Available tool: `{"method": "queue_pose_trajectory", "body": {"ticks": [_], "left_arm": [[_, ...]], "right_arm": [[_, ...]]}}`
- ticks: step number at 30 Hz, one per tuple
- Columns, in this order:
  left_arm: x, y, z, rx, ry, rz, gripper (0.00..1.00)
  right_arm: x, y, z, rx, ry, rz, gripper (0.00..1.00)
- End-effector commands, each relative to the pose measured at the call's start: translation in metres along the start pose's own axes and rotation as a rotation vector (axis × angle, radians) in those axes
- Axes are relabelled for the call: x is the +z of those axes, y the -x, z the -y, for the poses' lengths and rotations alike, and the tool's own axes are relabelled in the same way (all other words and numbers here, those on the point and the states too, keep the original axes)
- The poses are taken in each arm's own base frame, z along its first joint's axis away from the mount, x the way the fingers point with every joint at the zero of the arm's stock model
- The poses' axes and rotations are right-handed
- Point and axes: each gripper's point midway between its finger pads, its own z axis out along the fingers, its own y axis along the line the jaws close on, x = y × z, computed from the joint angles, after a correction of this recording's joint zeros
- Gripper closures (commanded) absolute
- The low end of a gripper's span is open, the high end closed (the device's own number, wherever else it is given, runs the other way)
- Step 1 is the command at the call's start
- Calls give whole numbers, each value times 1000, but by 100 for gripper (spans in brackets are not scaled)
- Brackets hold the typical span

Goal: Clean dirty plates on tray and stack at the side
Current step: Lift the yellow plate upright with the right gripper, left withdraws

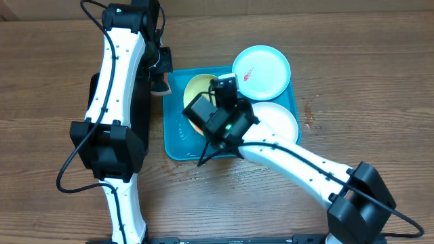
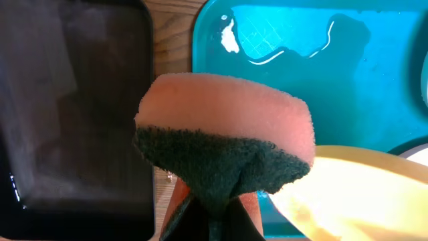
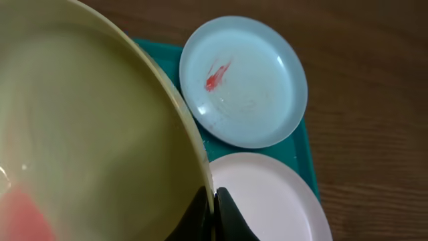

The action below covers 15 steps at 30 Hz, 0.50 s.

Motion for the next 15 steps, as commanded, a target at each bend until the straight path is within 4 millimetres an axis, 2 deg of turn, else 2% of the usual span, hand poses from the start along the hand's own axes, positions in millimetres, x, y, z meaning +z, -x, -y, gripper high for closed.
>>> {"method": "queue_pose_trajectory", "body": {"ticks": [1, 9, 15], "left_arm": [[-7, 0, 4, -12, -22, 12, 96], [-7, 0, 3, -9, -21, 12, 96], [-7, 0, 3, -9, -21, 12, 96]], "right_arm": [[-13, 25, 23, 7, -146, 134, 96], [-32, 42, 42, -7, -308, 271, 96], [-51, 52, 48, -15, -395, 365, 96]]}}
